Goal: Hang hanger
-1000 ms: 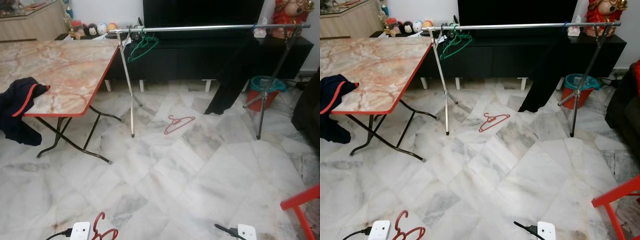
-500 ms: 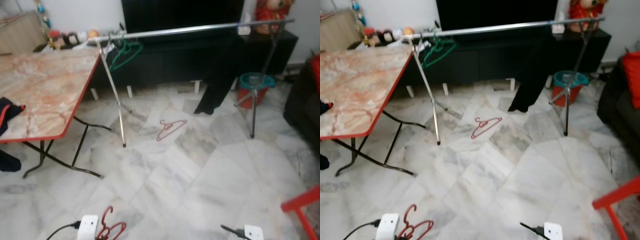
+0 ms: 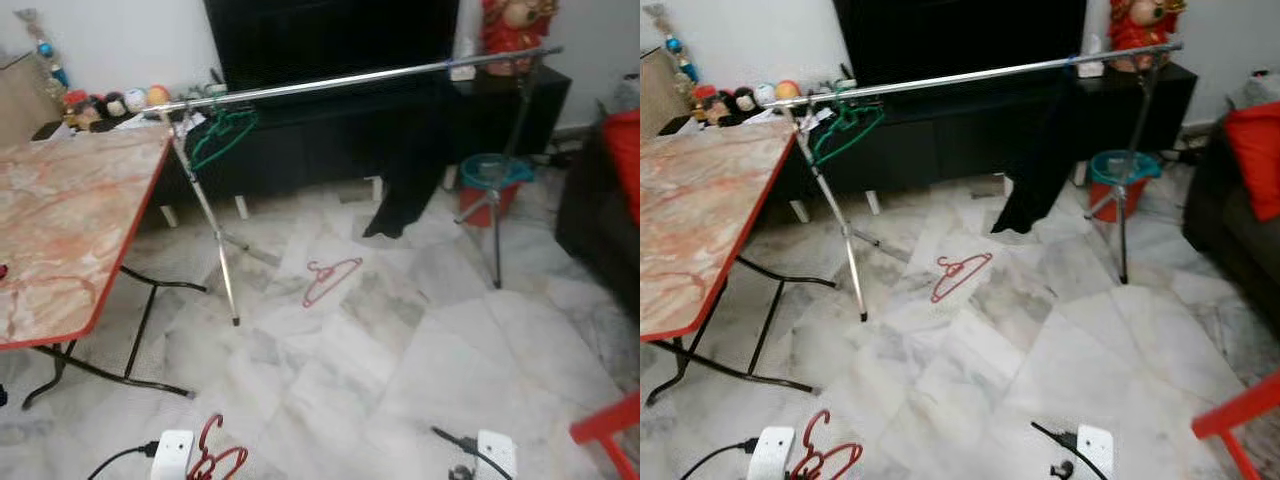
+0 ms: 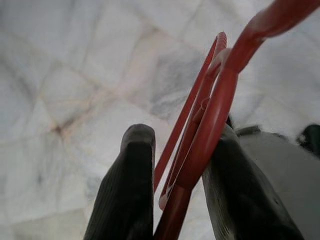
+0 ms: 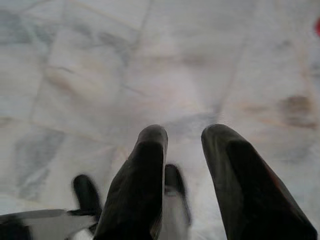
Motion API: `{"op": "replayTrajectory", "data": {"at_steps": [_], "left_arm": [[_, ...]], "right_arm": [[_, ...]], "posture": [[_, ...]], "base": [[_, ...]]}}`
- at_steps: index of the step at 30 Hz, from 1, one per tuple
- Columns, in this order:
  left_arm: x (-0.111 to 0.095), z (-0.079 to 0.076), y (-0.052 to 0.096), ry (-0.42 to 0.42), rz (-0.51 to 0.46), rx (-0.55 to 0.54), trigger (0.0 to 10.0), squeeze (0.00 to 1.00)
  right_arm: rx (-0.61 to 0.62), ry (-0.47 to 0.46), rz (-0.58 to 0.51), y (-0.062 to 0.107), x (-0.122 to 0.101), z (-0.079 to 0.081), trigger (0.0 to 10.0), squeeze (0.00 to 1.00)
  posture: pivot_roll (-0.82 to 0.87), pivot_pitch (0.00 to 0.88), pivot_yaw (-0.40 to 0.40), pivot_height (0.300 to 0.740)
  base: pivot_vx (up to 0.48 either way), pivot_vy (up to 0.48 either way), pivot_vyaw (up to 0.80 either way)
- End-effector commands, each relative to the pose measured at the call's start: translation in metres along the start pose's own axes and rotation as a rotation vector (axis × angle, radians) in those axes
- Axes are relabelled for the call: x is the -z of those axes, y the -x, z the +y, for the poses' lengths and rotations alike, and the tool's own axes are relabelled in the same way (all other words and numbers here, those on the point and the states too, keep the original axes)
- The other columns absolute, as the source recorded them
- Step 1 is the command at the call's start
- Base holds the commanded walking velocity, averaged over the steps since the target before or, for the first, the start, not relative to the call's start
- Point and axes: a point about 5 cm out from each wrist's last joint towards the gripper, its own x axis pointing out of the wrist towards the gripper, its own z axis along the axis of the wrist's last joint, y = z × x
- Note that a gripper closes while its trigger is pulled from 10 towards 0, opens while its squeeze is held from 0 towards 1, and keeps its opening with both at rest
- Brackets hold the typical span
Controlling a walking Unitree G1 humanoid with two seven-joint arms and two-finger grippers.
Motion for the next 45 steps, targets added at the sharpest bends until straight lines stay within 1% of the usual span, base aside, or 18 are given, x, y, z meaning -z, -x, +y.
{"op": "replayTrajectory", "data": {"at_steps": [1,5,7,10,15,19,23,28,30,33,37,38,40,43,45], "left_arm": [[-0.006,-0.002,-0.001,-0.011,-0.012,0.003,10.0,0.00],[-0.007,-0.004,-0.001,-0.005,-0.015,0.004,10.0,0.00],[-0.008,-0.004,-0.001,0.002,-0.017,0.004,10.0,0.00],[-0.008,-0.006,-0.002,0.009,-0.019,0.005,10.0,0.00],[-0.005,-0.010,-0.002,0.014,-0.011,0.011,10.0,0.00],[-0.002,-0.013,-0.002,0.015,-0.005,0.017,10.0,0.00],[-0.001,-0.017,-0.002,0.027,-0.007,0.024,10.0,0.00],[0.001,-0.020,-0.002,0.025,-0.005,0.032,10.0,0.00],[0.004,-0.021,-0.002,0.016,0.003,0.036,10.0,0.00],[0.010,-0.021,-0.001,0.001,0.019,0.042,10.0,0.00],[0.011,-0.021,-0.001,-0.004,0.020,0.045,10.0,0.00],[0.008,-0.022,-0.001,-0.004,0.013,0.049,10.0,0.00],[-0.009,-0.027,-0.003,-0.005,-0.030,0.064,10.0,0.00],[-0.023,-0.032,-0.004,0.001,-0.061,0.077,10.0,0.00],[-0.028,-0.035,-0.005,-0.009,-0.072,0.085,10.0,0.00]], "right_arm": [[0.024,-0.004,0.018,0.001,0.005,-0.009,10.0,0.00],[0.026,0.002,0.011,0.001,0.003,-0.010,10.0,0.00],[0.034,-0.004,0.011,0.002,0.007,-0.010,10.0,0.00],[0.042,-0.012,0.018,0.002,0.011,-0.011,10.0,0.00],[0.042,-0.008,0.008,0.002,0.008,-0.009,10.0,0.00],[0.058,-0.020,0.002,0.003,0.009,-0.014,10.0,0.00],[0.068,-0.002,0.010,0.003,0.012,-0.017,10.0,0.00],[0.062,0.015,0.016,0.004,0.017,-0.014,10.0,0.00],[0.065,0.022,0.015,0.005,0.019,-0.017,10.0,0.00],[0.095,-0.002,0.017,0.007,0.025,-0.025,10.0,0.00],[0.111,-0.021,0.027,0.008,0.029,-0.029,10.0,0.00],[0.115,-0.014,0.038,0.009,0.032,-0.031,10.0,0.00],[0.115,-0.014,0.044,0.009,0.033,-0.031,10.0,0.00],[0.105,0.015,0.037,0.008,0.029,-0.030,10.0,0.00],[0.103,0.015,0.017,0.007,0.023,-0.029,10.0,0.00]], "posture": [[-0.22,0.000,0.103,0.740],[-0.21,0.000,0.092,0.740],[-0.21,0.000,0.087,0.740],[-0.21,0.000,0.078,0.740],[-0.23,0.000,0.073,0.740],[-0.23,0.000,0.061,0.740],[-0.21,0.000,0.039,0.740],[-0.22,0.000,0.049,0.740],[-0.23,0.000,0.056,0.740],[-0.24,0.000,0.065,0.740],[-0.23,0.000,0.063,0.740],[-0.22,0.000,0.057,0.740],[-0.22,0.000,0.055,0.740],[-0.21,0.000,0.051,0.740],[-0.22,0.000,0.048,0.740]], "base": [[0.330,0.000,0.00],[0.332,0.000,0.30],[0.330,0.000,0.65],[0.330,0.000,0.00],[0.334,0.000,0.00],[0.334,0.000,0.00],[0.334,0.000,0.00],[0.333,0.000,0.00],[0.334,0.000,0.00],[0.334,0.000,0.00],[0.334,0.000,0.00],[0.334,0.000,0.00],[0.337,0.000,-0.80],[0.339,0.000,-0.70],[0.337,0.000,0.00]]}}
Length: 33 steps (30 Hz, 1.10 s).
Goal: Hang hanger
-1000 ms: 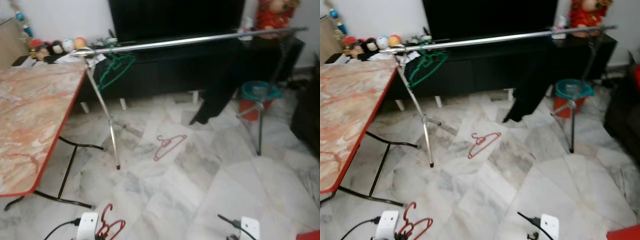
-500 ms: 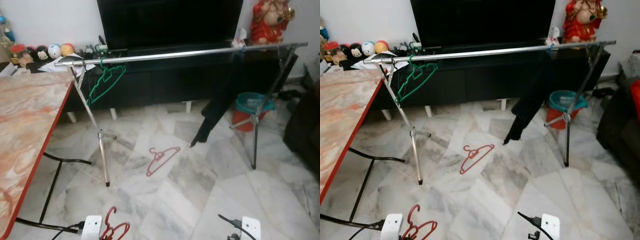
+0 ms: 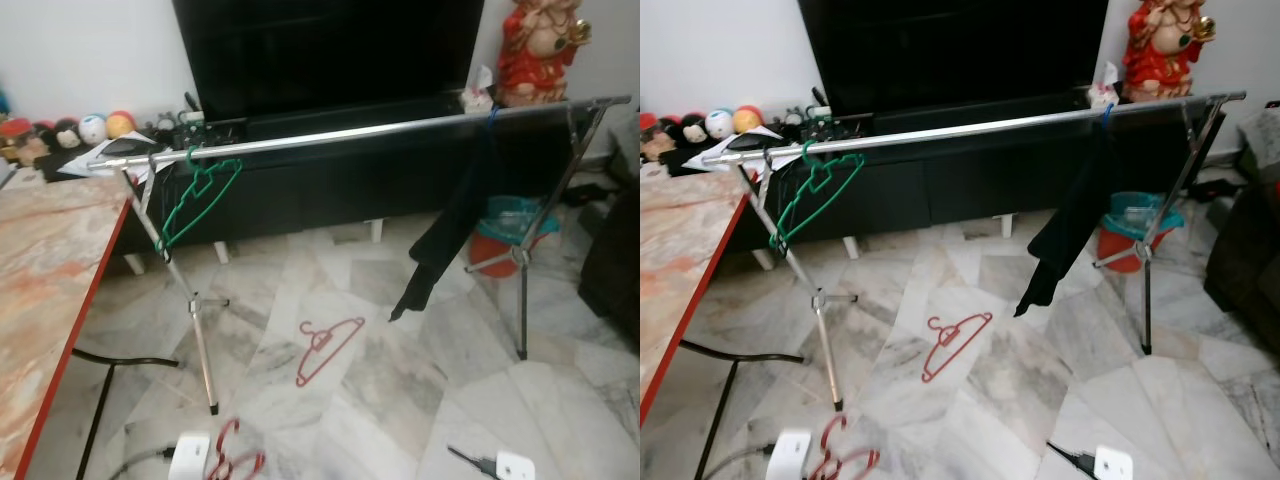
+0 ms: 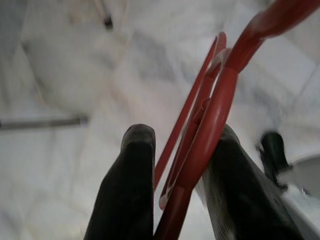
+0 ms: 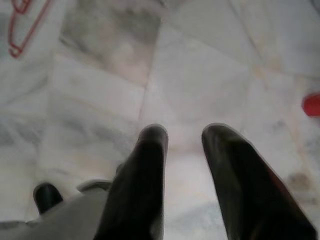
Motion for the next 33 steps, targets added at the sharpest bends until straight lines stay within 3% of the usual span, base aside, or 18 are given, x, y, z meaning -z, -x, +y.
{"op": "replayTrajectory", "data": {"at_steps": [1,6,12,22,33], "left_arm": [[-0.001,-0.005,-0.001,-0.001,0.007,0.014,10.0,0.00],[0.000,-0.010,-0.001,-0.010,0.014,0.028,10.0,0.00],[-0.001,-0.015,-0.002,0.004,0.010,0.029,10.0,0.00],[-0.008,-0.012,-0.002,0.003,-0.012,0.024,10.0,0.00],[-0.008,-0.013,-0.002,-0.052,-0.003,0.040,10.0,0.00]], "right_arm": [[-0.003,0.022,-0.006,0.000,-0.002,-0.002,10.0,0.00],[-0.001,0.012,-0.029,-0.001,-0.008,-0.002,10.0,0.00],[0.014,0.010,0.006,0.001,0.003,-0.004,10.0,0.00],[-0.003,0.026,-0.004,0.000,-0.001,0.004,10.0,0.00],[0.006,0.008,0.011,0.001,0.004,0.010,10.0,0.00]], "posture": [[-0.22,0.000,0.048,0.740],[-0.24,0.000,0.048,0.740],[-0.22,0.000,0.031,0.740],[-0.21,0.000,0.048,0.740],[-0.23,0.000,0.065,0.740]], "base": [[0.337,0.000,0.00],[0.337,0.000,0.00],[0.338,0.000,0.00],[0.341,0.000,0.00],[0.342,0.000,0.00]]}}
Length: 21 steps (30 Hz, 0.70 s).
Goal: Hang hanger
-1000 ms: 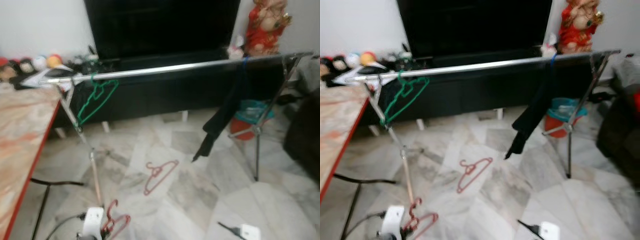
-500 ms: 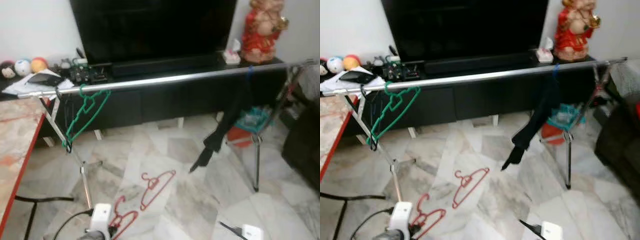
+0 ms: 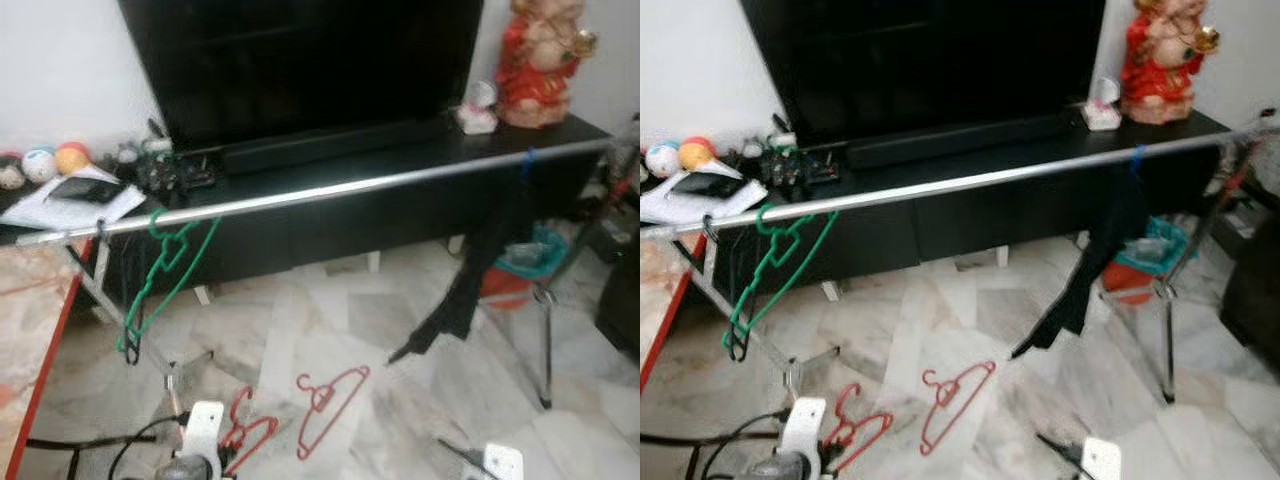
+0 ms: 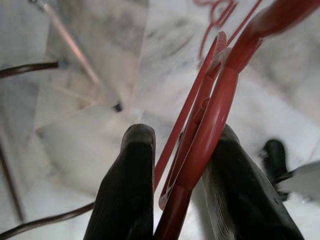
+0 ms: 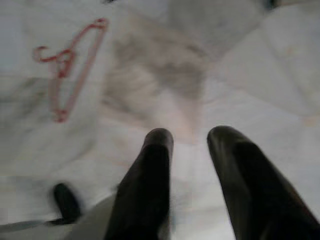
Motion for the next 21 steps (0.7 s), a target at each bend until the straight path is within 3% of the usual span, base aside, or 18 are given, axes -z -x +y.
{"op": "replayTrajectory", "data": {"at_steps": [1,9,21], "left_arm": [[-0.0053,-0.0071,-0.0012,-0.041,-0.013,0.025,10.0,0.00],[0.0028,-0.0084,-0.0005,-0.055,0.000,0.028,10.0,0.00],[0.0017,-0.0012,0.0002,-0.037,-0.015,-0.010,10.0,0.00]], "right_arm": [[0.029,0.011,0.027,0.0011,0.0075,-0.0116,10.0,0.00],[0.034,0.015,0.024,0.0007,0.0062,-0.0136,10.0,0.00],[0.021,0.015,0.029,0.0018,0.0099,-0.0092,10.0,0.00]], "posture": [[-0.22,0.000,0.064,0.740],[-0.23,0.000,0.059,0.740],[-0.23,0.000,0.085,0.740]], "base": [[0.341,0.000,0.00],[0.327,0.000,0.00],[0.000,0.000,0.00]]}}
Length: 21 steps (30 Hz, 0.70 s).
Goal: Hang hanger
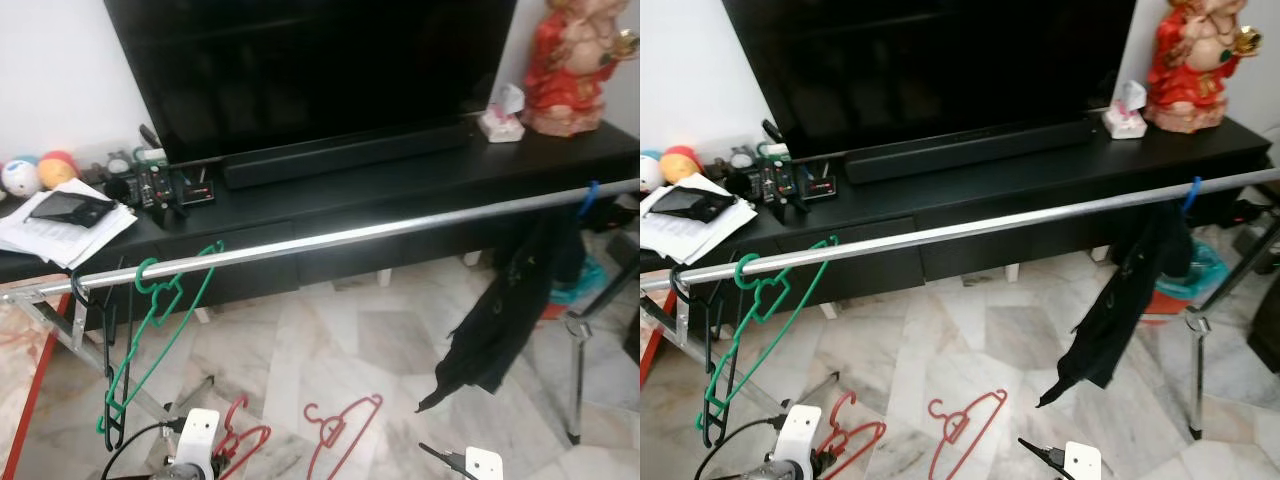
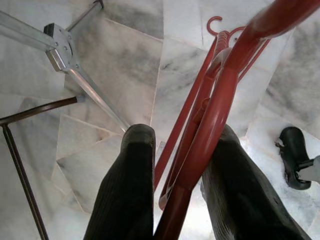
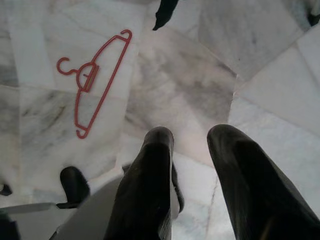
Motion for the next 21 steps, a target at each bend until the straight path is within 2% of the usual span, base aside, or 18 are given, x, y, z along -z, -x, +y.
{"op": "replayTrajectory", "data": {"at_steps": [1,7,12,21], "left_arm": [[0.0066,0.0081,0.0018,-0.003,0.015,-0.029,10.0,0.00],[-0.0009,0.0159,0.0024,-0.009,-0.022,-0.038,10.0,0.00],[-0.0019,0.0161,0.0024,-0.021,-0.026,-0.040,10.0,0.00],[-0.0027,0.0095,0.0014,-0.020,-0.036,-0.024,10.0,0.00]], "right_arm": [[-0.003,-0.011,0.020,0.0016,0.0067,0.0039,10.0,0.00],[-0.010,-0.034,0.018,0.0020,0.0066,0.0099,10.0,0.00],[-0.008,-0.040,0.018,0.0022,0.0071,0.0108,10.0,0.00],[-0.013,-0.019,0.023,0.0022,0.0084,0.0077,10.0,0.00]], "posture": [[-0.23,0.000,0.093,0.740],[-0.25,0.000,0.123,0.740],[-0.26,0.000,0.129,0.740],[-0.25,0.000,0.111,0.740]], "base": [[0.000,0.000,0.00],[0.000,0.000,0.00],[0.000,0.000,0.00],[0.000,-0.264,0.00]]}}
